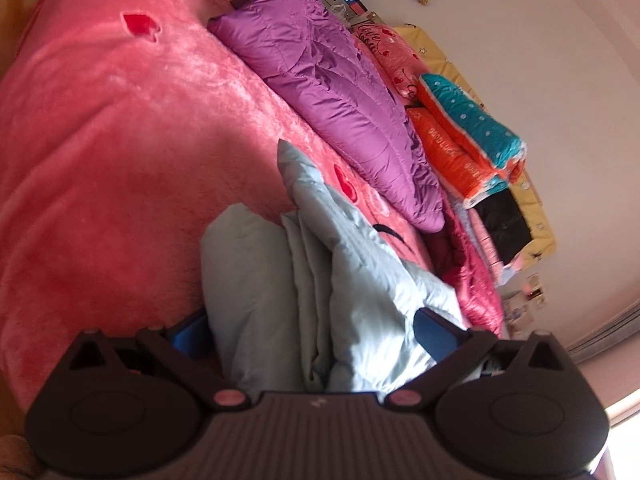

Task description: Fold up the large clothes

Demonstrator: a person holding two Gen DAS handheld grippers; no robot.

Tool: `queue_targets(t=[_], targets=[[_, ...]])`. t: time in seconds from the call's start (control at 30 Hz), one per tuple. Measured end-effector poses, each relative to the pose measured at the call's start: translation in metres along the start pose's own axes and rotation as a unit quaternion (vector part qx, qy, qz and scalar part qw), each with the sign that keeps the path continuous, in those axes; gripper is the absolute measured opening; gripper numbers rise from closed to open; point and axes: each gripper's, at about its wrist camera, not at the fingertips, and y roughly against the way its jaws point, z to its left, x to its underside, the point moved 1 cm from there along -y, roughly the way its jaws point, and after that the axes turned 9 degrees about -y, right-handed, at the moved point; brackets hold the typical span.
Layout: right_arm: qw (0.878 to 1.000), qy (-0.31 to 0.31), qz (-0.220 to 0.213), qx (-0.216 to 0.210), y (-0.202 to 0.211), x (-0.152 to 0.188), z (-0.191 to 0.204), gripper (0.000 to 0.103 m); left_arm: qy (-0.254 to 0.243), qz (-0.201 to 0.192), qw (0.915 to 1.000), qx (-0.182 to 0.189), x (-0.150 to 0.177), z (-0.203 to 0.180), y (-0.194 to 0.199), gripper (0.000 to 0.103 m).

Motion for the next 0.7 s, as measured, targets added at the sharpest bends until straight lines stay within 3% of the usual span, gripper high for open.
queue_targets(t=[0.3, 0.5, 0.6, 0.7], targets=[[1.0, 0.004, -0.01, -0.003, -0.019, -0.004, 0.009, 0.103, -0.048, 0.022, 0.9986, 0.009, 0.001, -0.013, -0.015, 0.102], [0.998, 0.041, -0.025, 0.042, -0.026, 0.002, 0.021, 0.103, -0.086, 0.025, 0.996, -0.008, 0.005, -0.021, -0.021, 0.101], [0.997, 0.044, -0.034, 0.059, -0.028, 0.003, 0.025, 0.103, -0.094, 0.022, 0.995, -0.024, 0.008, -0.024, -0.02, 0.089], [0.994, 0.05, -0.044, 0.084, -0.029, 0.007, 0.03, 0.1, -0.093, 0.02, 0.9952, -0.025, 0.011, -0.025, -0.018, 0.068]])
